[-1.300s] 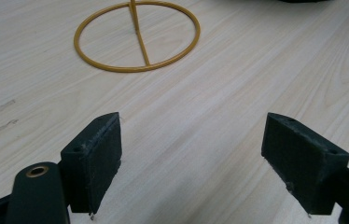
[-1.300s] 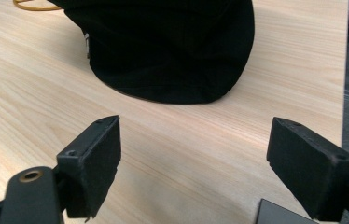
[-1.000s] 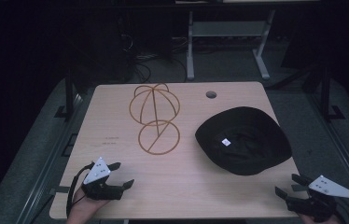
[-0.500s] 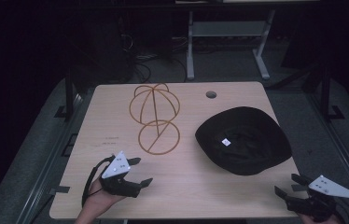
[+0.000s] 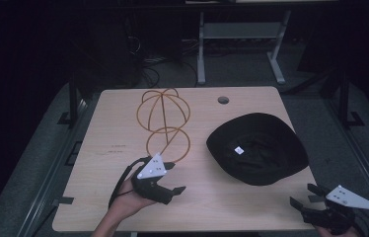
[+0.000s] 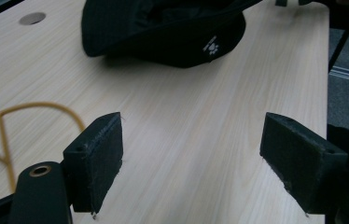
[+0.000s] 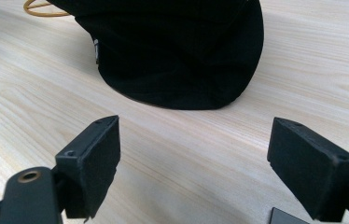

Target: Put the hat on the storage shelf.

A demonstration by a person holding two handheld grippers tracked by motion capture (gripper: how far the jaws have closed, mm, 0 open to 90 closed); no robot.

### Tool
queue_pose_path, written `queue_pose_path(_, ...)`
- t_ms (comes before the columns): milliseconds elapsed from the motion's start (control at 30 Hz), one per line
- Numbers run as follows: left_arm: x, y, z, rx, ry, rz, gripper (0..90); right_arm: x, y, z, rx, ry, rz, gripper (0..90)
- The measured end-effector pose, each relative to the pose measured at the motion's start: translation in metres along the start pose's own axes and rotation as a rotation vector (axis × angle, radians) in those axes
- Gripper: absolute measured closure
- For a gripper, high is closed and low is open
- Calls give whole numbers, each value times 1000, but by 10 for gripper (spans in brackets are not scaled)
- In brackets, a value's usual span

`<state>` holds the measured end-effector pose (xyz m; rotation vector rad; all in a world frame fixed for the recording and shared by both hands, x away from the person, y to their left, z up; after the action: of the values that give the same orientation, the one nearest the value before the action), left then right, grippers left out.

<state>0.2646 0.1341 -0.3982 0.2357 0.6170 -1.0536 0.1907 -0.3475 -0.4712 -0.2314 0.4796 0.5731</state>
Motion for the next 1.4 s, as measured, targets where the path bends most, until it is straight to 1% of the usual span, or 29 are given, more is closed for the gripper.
queue_pose_path(133,10,-5,9,13,7,-22,210,0,0,0,-2,-3,5,167)
queue_pose_path(167,15,-8,14,18,11,-35,210,0,0,1,-3,-5,7,167)
queue_pose_path(233,18,-10,17,20,12,-43,210,0,1,1,-1,-6,7,167)
queue_pose_path(367,29,-17,28,37,20,-71,210,0,1,1,-5,-7,10,166)
queue_pose_path(567,46,-27,47,67,27,-102,212,0,1,1,-3,-12,12,166)
queue_pose_path(667,55,-32,55,81,34,-117,213,-1,0,1,-1,-13,13,167)
queue_pose_path(700,61,-35,60,89,40,-126,214,-1,0,1,0,-15,15,166)
queue_pose_path(733,61,-35,60,89,40,-126,214,-1,0,1,0,-15,15,166)
queue_pose_path(767,66,-38,65,99,45,-135,214,-1,0,2,3,-18,16,166)
queue_pose_path(800,66,-38,65,99,45,-135,214,-1,0,2,3,-18,16,166)
queue_pose_path(833,71,-41,71,109,46,-142,214,-1,0,1,5,-21,17,166)
queue_pose_path(867,71,-41,71,109,46,-142,215,-1,0,1,5,-21,17,166)
queue_pose_path(933,76,-43,76,113,50,-151,215,-1,0,2,5,-23,19,166)
queue_pose_path(967,81,-46,81,128,57,-156,215,-1,0,2,4,-24,21,166)
queue_pose_path(1000,81,-46,81,128,57,-156,216,-1,0,2,4,-24,21,166)
queue_pose_path(1067,86,-49,84,128,57,-168,216,-1,-1,2,2,-26,20,166)
queue_pose_path(1167,96,-53,90,139,75,-182,216,-2,-1,2,4,-27,23,167)
queue_pose_path(1200,96,-53,90,139,75,-182,215,-2,-1,2,4,-27,23,167)
queue_pose_path(1300,103,-56,92,146,85,-190,216,-2,-1,2,3,-28,26,166)
queue_pose_path(1400,109,-59,94,163,96,-194,215,-1,-1,2,4,-27,29,167)
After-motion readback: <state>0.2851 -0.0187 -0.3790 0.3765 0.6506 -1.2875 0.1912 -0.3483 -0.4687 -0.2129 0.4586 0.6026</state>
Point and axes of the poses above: each handheld gripper's, and its own axes: x roughly forward along the jaws, z roughly out of its top, y roughly to its left, the point moved 1 cm from there along x, roughly forward along the jaws, and after that the axes turned 10 degrees about -x, right-handed, at the moved point
